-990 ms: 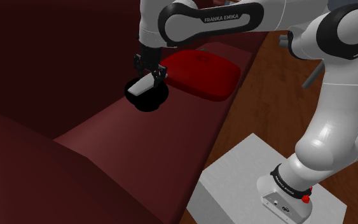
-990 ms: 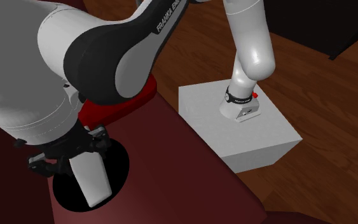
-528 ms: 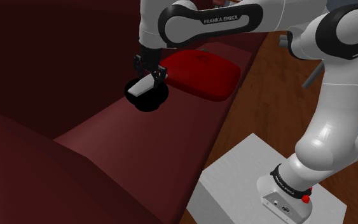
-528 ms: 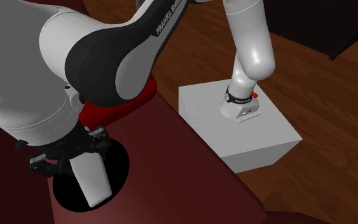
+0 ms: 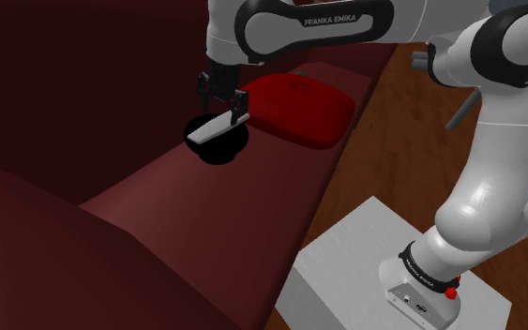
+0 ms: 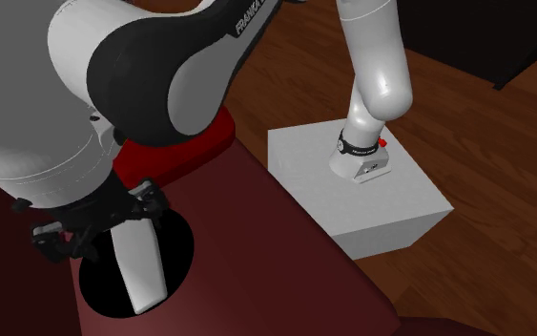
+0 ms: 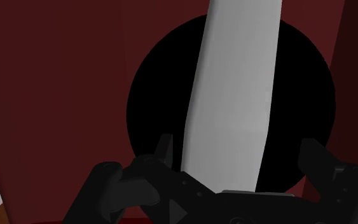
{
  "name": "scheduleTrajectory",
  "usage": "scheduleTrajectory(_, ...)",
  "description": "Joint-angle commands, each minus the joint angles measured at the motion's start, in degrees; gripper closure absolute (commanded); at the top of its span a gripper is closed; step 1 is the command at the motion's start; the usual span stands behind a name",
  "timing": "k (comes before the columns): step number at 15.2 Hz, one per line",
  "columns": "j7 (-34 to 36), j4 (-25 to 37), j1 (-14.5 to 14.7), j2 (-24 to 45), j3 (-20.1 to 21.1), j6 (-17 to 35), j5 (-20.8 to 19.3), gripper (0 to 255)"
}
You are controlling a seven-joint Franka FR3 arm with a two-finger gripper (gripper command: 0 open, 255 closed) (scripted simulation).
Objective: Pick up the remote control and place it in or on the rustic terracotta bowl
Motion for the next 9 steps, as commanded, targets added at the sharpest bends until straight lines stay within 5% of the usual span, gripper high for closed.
scheduleTrajectory(1, -0.5, 2.8, 0.5, -0.5, 0.5, -3.0, 0.7, 0)
scheduleTrajectory(9, -0.8, 4.0, 0.7, -0.9, 0.7, -4.3, 1.1, 0)
